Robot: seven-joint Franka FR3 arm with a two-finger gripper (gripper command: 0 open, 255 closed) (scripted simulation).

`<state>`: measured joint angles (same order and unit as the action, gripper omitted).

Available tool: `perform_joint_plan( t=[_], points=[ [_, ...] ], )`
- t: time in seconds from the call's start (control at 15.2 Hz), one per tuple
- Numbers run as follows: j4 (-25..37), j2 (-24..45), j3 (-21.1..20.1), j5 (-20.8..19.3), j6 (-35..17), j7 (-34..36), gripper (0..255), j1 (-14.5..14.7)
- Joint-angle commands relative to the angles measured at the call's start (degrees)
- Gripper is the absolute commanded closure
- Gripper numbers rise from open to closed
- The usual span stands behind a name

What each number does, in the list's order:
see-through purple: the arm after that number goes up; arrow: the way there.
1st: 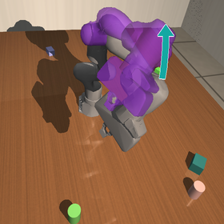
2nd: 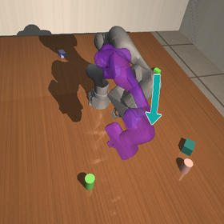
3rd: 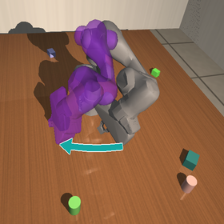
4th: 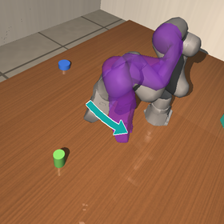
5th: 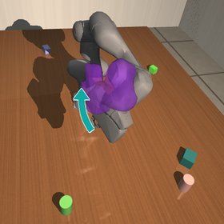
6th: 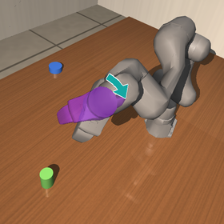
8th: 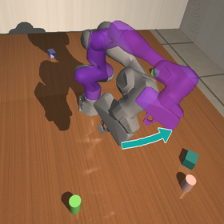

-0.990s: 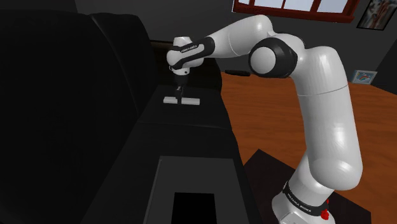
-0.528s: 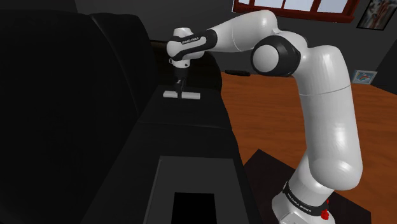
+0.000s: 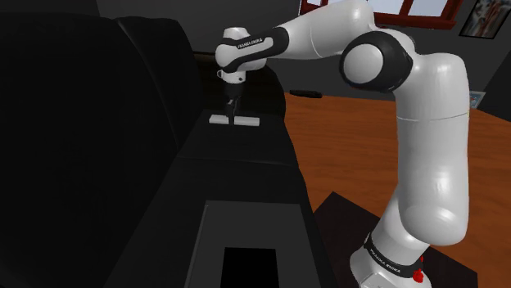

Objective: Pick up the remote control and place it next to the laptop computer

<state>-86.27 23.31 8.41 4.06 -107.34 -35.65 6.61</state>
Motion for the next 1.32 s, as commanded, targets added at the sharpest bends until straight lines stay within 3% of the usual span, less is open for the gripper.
perform_joint_plan(
  t=[0.0, 0.59, 1.25],
  points=[
    [-6.1, -3.9, -0.4, -0.6, -2.3, 1.8, 255, 1.6],
    [-26.3, -18.7, -3.4, -2.6, -8.0, 11.1, 255, 7.6],
    [-41.3, -31.3, -9.4, -2.5, -10.7, 22.7, 255, 13.4]
  ],
)
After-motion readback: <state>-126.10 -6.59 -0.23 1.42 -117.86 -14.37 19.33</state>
